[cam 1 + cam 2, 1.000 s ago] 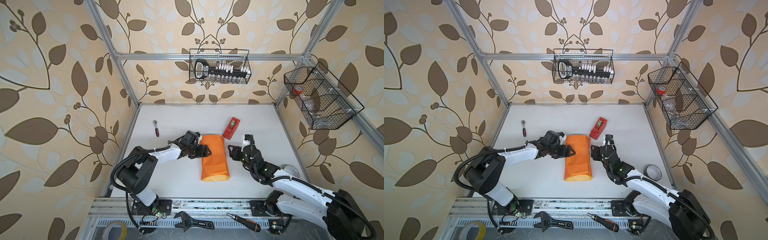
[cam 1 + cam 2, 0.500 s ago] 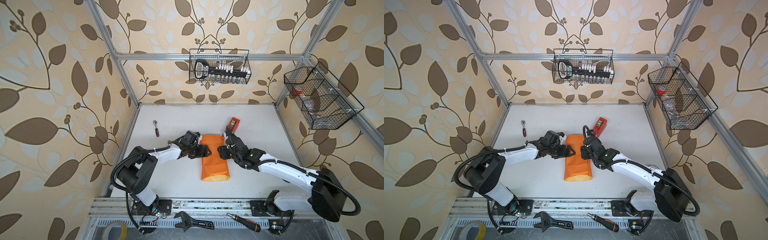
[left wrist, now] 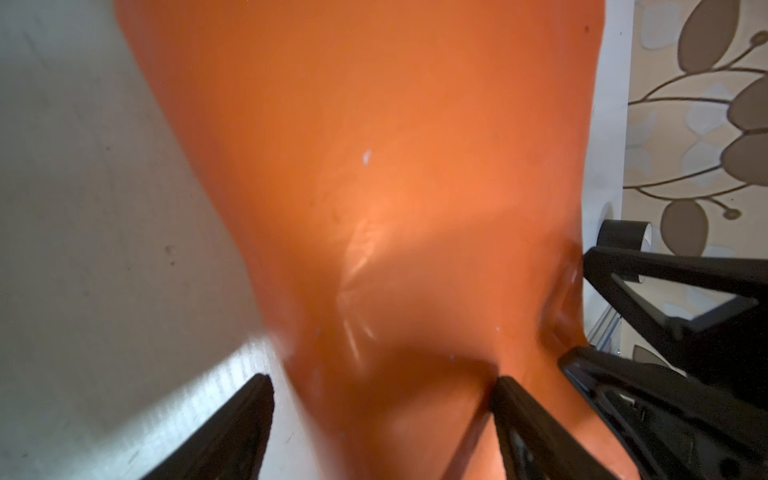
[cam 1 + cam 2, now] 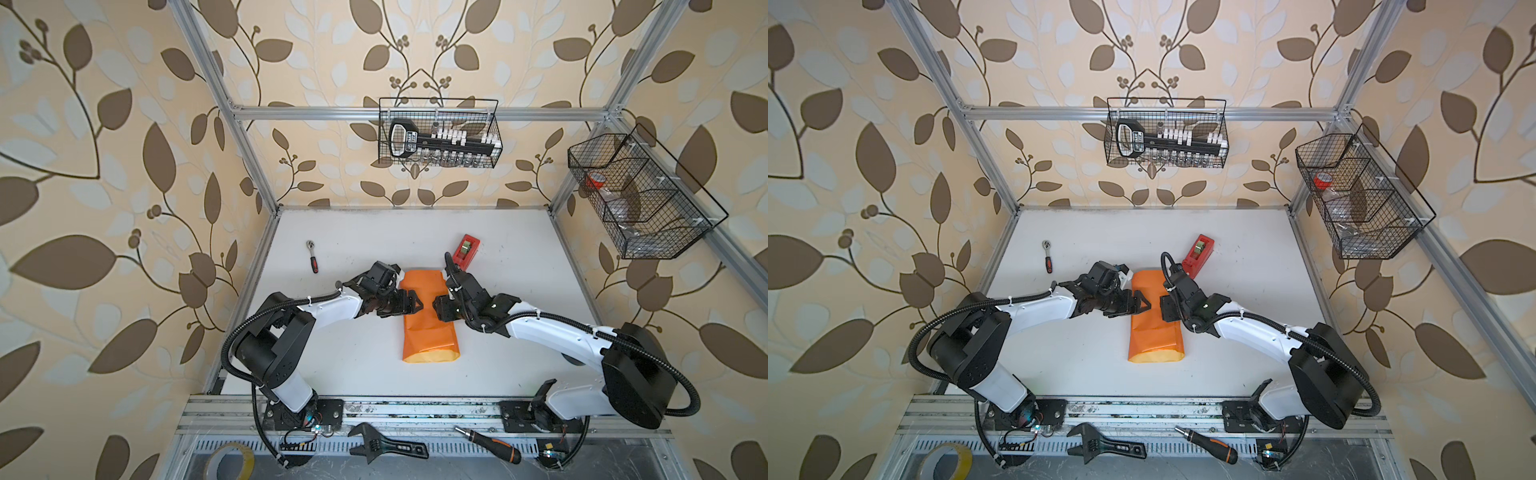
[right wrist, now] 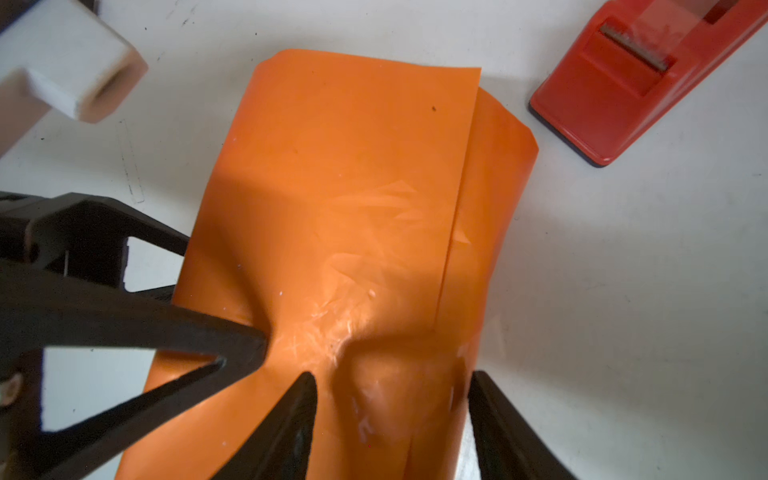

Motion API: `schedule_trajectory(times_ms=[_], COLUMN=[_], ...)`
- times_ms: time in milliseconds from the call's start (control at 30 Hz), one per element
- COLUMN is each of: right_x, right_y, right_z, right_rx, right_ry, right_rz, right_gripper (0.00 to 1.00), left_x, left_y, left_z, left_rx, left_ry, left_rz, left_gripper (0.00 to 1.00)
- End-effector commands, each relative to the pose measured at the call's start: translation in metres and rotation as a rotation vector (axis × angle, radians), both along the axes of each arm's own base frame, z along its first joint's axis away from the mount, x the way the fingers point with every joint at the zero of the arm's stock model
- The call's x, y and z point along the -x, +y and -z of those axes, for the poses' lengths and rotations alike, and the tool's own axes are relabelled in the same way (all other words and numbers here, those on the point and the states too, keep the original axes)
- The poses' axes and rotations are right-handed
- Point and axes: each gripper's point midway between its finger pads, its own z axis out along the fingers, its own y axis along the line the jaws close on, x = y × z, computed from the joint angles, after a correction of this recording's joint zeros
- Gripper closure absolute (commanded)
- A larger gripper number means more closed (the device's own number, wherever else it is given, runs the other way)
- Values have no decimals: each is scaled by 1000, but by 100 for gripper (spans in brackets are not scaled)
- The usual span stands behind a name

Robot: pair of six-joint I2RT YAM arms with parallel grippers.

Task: Wrap the gift box in paper
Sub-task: 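Press the tape onto the seam and open the right gripper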

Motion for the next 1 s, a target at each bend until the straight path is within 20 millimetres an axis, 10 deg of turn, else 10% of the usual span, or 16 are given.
schedule_trajectory(times_ms=[0, 633, 967], right_x=[0, 3, 13], right_y=[3, 4, -29], right_z=[7, 35, 7], right_rx=[-28, -331, -357], right_ry=[21, 161, 82], right_rz=[-11, -4, -5], right_gripper=[40, 35, 10], left_x=[21, 20, 8], left_y=[35, 32, 22], left_z=[55, 55, 25], left_rx=[-207, -198, -132], left_ry=[104, 105, 66], left_rz=[-29, -27, -54], left_gripper=[16, 16, 13])
